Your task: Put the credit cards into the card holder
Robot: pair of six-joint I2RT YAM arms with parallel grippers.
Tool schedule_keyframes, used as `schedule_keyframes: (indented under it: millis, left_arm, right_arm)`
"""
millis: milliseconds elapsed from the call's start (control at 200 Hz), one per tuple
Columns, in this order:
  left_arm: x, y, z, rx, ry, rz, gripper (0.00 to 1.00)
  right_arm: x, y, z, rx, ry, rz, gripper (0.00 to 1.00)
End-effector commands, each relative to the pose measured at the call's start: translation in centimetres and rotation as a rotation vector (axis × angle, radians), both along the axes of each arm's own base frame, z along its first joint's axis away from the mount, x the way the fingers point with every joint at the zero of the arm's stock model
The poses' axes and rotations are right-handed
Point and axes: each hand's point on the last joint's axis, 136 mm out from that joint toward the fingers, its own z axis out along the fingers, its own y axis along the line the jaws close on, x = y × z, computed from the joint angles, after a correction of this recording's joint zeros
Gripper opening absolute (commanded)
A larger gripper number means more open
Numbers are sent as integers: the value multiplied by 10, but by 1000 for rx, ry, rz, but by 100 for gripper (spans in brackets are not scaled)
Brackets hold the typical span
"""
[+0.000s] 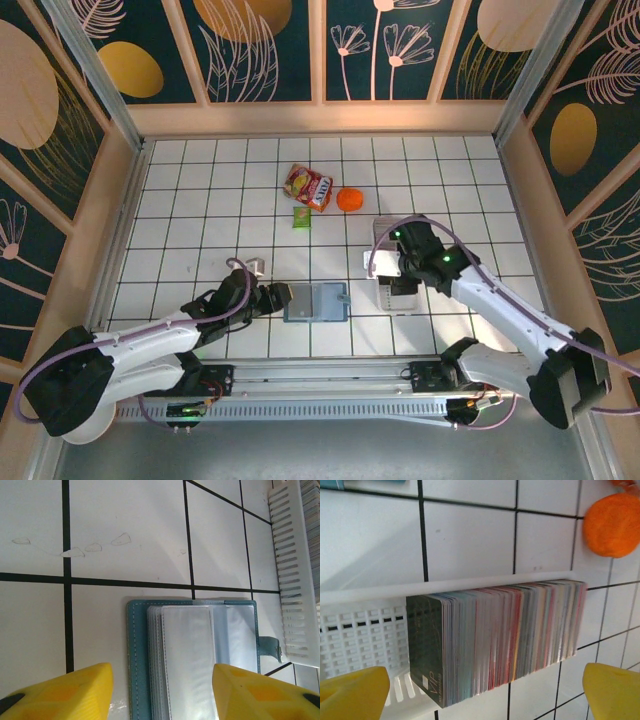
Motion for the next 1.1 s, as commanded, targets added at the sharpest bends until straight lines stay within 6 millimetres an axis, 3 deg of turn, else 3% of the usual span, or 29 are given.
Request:
schedule_keyframes:
  millis: [0, 340, 671, 1096]
  left_arm:
    - [0, -6, 7, -2, -23, -39, 54]
    - [-3, -1, 0, 0, -19, -27, 53]
    - [-4, 2, -4, 9, -15, -22, 52]
    - [-7, 4, 2, -36, -21, -4, 51]
  right_arm:
    - [10, 2, -12, -52, -16, 62, 99]
    - [31, -2, -42, -150, -74, 134, 99]
    - [37, 3, -51, -155, -76, 152, 99]
    - [20, -4, -43, -165, -33, 167, 66]
